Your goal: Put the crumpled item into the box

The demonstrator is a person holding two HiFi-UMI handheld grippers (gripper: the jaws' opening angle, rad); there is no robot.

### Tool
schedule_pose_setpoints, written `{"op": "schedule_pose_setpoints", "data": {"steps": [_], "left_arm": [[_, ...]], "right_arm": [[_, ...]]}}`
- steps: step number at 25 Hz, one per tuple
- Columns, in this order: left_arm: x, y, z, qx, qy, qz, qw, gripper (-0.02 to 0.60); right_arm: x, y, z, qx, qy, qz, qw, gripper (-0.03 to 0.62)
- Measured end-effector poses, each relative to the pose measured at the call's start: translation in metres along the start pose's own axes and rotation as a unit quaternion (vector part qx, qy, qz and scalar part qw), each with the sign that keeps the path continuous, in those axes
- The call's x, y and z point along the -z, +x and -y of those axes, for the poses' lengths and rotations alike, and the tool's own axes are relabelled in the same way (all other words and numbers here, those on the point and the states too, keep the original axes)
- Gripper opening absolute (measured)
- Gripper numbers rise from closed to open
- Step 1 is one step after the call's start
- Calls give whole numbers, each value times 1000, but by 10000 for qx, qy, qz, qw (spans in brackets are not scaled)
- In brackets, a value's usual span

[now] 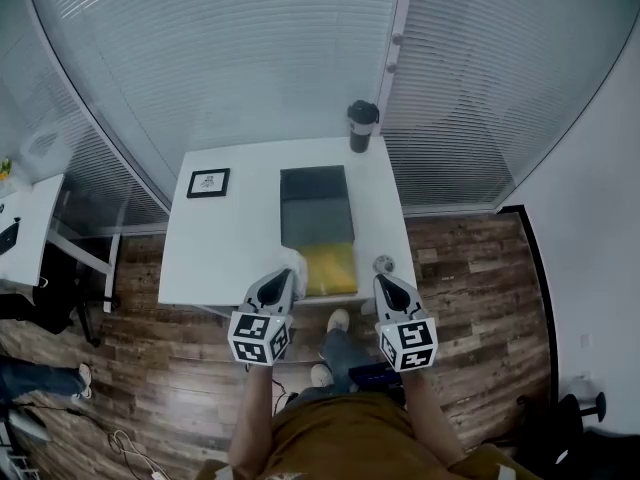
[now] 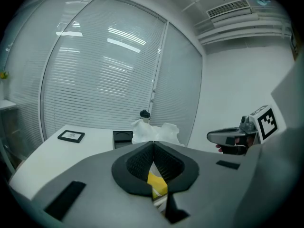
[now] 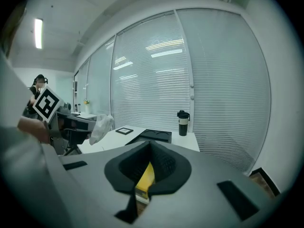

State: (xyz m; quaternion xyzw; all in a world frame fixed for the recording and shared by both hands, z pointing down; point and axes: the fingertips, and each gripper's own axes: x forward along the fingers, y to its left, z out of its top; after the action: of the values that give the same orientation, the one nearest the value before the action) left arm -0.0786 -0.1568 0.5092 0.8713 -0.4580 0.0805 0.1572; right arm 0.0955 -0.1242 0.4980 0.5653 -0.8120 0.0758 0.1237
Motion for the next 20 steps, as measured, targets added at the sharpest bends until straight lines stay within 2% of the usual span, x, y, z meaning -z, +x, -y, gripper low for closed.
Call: {"op": "schedule_pose_setpoints", "data": {"steps": [5,9,11,16,20], "left_arm": [[-6,18,-6,30,80,-37,10000,26],[-11,33,-7,124,114,-80,9998,26],[-12,39,-9,144,81,-92,9998,26],[-7,54,-12,206,45,-205,9996,26],[2,60,-15,221,-34,-312,9993,26]], "right_arm": [[-15,21,-19,-716,2,362,9968,12],[-23,29,-34,-1107,-289,473,9923,12],[-24,37,-35,-1111,-460,415,9919,12],[-21,55,-14,-870,-24,376,9955,12],[-17,58,-7,-613,-180,420,9971,12]]}}
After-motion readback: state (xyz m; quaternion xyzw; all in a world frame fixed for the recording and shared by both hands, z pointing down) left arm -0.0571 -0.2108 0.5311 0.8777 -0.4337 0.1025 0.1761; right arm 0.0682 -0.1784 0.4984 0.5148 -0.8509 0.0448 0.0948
